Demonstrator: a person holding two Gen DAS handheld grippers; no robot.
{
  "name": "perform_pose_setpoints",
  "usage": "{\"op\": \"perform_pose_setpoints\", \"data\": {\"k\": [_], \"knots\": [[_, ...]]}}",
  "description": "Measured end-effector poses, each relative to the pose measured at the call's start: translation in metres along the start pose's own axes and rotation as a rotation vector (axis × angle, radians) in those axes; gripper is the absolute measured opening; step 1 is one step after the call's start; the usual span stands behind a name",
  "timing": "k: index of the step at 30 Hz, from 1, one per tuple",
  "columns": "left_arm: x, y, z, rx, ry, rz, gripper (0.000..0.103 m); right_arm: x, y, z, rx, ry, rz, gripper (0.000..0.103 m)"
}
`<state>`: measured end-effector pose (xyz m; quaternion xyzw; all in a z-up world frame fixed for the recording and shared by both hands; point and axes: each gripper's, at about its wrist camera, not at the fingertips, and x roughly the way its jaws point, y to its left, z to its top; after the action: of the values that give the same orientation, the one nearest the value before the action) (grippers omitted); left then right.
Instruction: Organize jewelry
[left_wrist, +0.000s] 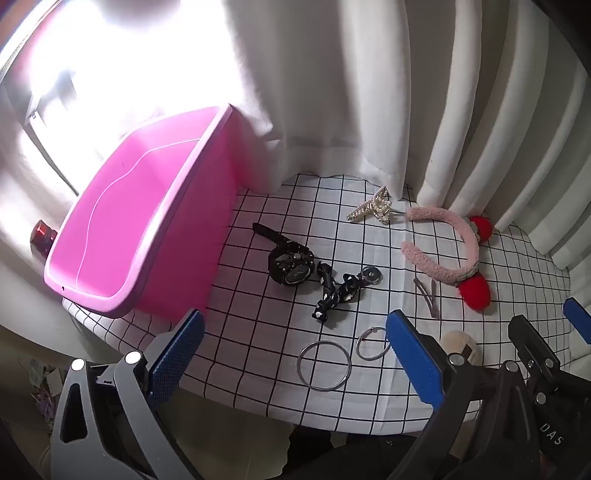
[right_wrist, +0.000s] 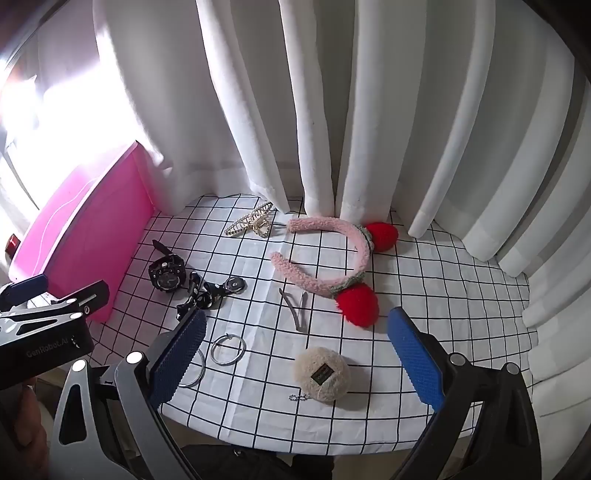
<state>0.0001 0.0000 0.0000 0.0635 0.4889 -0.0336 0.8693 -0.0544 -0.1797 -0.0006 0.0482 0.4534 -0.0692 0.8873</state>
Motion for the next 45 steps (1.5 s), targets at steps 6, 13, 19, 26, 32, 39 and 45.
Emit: {"op": "perform_pose_setpoints", "data": {"k": [6,13,19,26,32,39,45], "knots": [[-0.002,0.003,0.000,-0.013,-0.007,-0.002,0.097,0.000,0.000,-0.002,0.002,0.001,0.000,0.094],[-0.001,0.001,-0.001,0.002,-0.002,0.002,0.097,-0.001,-0.001,-0.002,0.005,-0.003,-0.003,0.094],[-0.003,-0.006,0.000,0.012,-0.004,0.004,0.097,-0.002,-0.003,-0.002,0.008,-0.004,-0.001,0.094],[-0.005,-0.007,0.000,0.014,-0.007,0.001,0.097,-0.003,-0.003,0.000,0.009,-0.005,0.000,0.094],[-0.005,-0.007,-0.001,0.017,-0.007,-0.001,0.097,-0.004,-0.004,0.001,0.010,-0.006,0.000,0.094],[-0.007,-0.010,-0.002,0.019,-0.010,-0.001,0.097,-0.004,-0.003,0.000,0.011,-0.005,0.001,0.094],[-0.008,-0.010,-0.001,0.017,-0.012,-0.003,0.097,-0.005,-0.003,0.000,0.011,-0.006,0.001,0.094]]}}
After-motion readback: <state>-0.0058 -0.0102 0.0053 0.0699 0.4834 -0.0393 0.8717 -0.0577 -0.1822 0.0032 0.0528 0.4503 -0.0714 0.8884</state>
